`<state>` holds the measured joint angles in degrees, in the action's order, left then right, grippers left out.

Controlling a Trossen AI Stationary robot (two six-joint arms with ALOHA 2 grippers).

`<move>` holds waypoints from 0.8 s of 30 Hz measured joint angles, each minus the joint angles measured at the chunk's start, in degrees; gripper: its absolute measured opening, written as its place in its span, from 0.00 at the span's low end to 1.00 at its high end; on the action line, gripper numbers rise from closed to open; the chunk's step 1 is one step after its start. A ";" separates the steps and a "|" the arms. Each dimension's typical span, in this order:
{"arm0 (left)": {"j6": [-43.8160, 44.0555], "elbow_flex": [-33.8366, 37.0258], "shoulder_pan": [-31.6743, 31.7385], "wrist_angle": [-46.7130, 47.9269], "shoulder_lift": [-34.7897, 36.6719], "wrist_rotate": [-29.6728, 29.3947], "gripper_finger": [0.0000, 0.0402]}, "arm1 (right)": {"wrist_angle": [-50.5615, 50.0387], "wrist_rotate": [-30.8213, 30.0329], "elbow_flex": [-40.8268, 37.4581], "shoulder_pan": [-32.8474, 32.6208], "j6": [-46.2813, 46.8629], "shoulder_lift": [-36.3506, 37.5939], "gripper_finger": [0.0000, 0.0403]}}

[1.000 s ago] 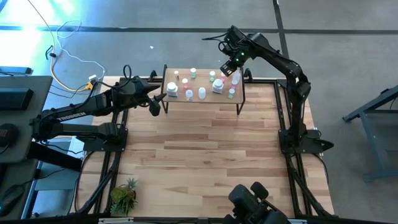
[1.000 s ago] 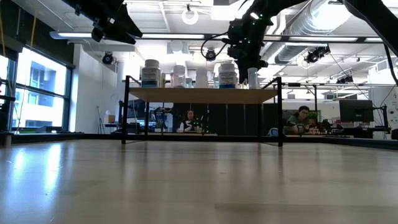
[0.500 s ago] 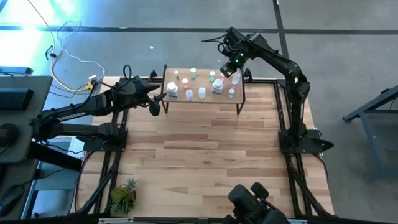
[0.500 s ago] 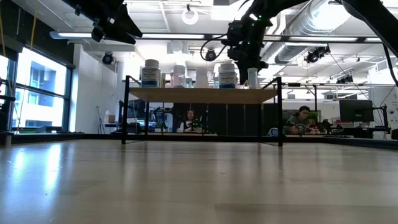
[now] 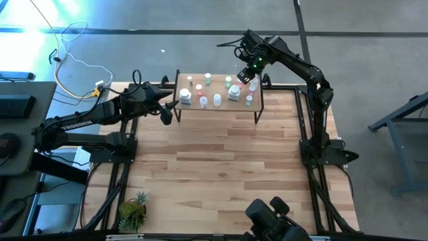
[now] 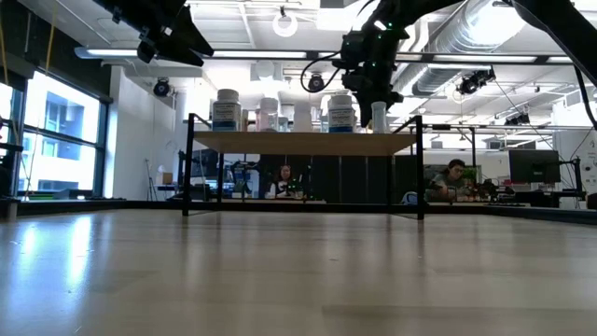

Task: Pick and place medicine bottles onto shelf by color
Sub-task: Put the yellow pill on the shelf

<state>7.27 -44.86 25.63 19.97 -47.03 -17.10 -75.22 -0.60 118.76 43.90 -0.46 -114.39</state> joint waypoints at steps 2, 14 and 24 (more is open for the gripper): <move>0.00 0.00 0.00 0.00 0.00 -0.01 0.58 | -0.02 -0.02 0.00 0.00 -0.75 0.02 0.32; 0.00 0.00 0.00 0.00 0.00 -0.02 0.58 | -0.90 -0.50 0.00 0.09 -1.02 0.00 0.32; 0.00 0.00 0.00 0.00 0.00 -0.04 0.58 | -1.09 -0.48 0.00 -0.06 -1.05 0.00 0.34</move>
<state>7.27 -44.86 25.63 19.97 -47.03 -17.15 -76.31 -1.08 118.76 43.84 -1.51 -114.39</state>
